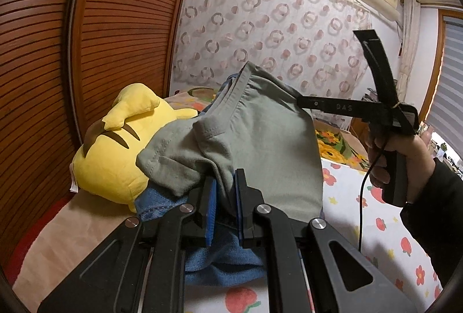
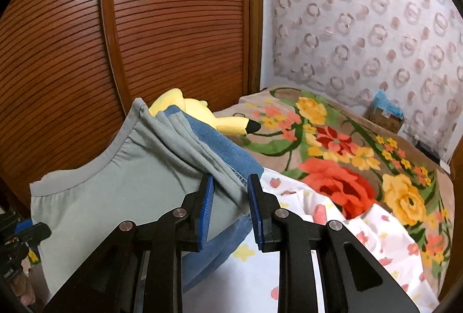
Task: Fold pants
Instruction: 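Lower the garment onto the denim pile and open the left tool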
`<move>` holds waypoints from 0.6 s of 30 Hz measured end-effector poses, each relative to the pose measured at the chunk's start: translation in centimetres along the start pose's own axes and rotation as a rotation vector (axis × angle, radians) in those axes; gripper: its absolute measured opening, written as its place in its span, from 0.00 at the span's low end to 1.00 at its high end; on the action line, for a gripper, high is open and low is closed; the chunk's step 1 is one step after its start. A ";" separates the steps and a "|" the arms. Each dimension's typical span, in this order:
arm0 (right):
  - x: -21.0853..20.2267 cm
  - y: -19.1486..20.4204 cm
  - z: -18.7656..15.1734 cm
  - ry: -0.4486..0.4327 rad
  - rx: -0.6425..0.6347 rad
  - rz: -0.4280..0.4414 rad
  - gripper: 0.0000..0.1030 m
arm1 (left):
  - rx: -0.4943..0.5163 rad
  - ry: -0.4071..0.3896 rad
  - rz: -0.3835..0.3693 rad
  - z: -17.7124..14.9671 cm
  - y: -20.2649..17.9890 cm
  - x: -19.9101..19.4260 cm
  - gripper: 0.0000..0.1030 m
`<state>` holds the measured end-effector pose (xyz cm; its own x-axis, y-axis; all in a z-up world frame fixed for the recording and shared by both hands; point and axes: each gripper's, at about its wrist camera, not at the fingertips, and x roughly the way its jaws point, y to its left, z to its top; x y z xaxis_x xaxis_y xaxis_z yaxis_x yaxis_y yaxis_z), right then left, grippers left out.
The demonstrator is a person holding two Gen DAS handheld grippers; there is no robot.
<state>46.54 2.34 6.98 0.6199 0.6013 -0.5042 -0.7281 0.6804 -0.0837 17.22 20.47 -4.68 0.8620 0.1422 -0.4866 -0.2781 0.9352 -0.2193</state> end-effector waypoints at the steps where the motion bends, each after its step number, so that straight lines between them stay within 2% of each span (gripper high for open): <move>1: -0.3 0.3 0.0 -0.004 0.001 -0.001 0.24 | 0.006 0.002 0.003 0.1 -0.1 -0.1 0.11; 11: -6.0 3.2 -2.6 -0.037 0.021 0.027 0.24 | 0.055 0.000 0.017 0.4 -0.9 -2.5 0.12; 14: -7.7 3.9 -3.8 -0.042 0.032 0.033 0.24 | 0.071 -0.002 0.014 0.1 -1.0 -3.4 0.27; 16: -8.7 4.3 -4.4 -0.041 0.038 0.035 0.24 | 0.081 0.000 0.013 -0.1 -1.1 -3.9 0.32; 18: -9.6 4.7 -5.1 -0.041 0.039 0.031 0.24 | 0.092 0.003 0.009 -0.4 -1.3 -4.3 0.41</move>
<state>35.69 -2.39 7.03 0.6096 0.6382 -0.4702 -0.7355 0.6766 -0.0352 13.67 18.51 -2.63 0.8582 0.1502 -0.4909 -0.2457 0.9598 -0.1359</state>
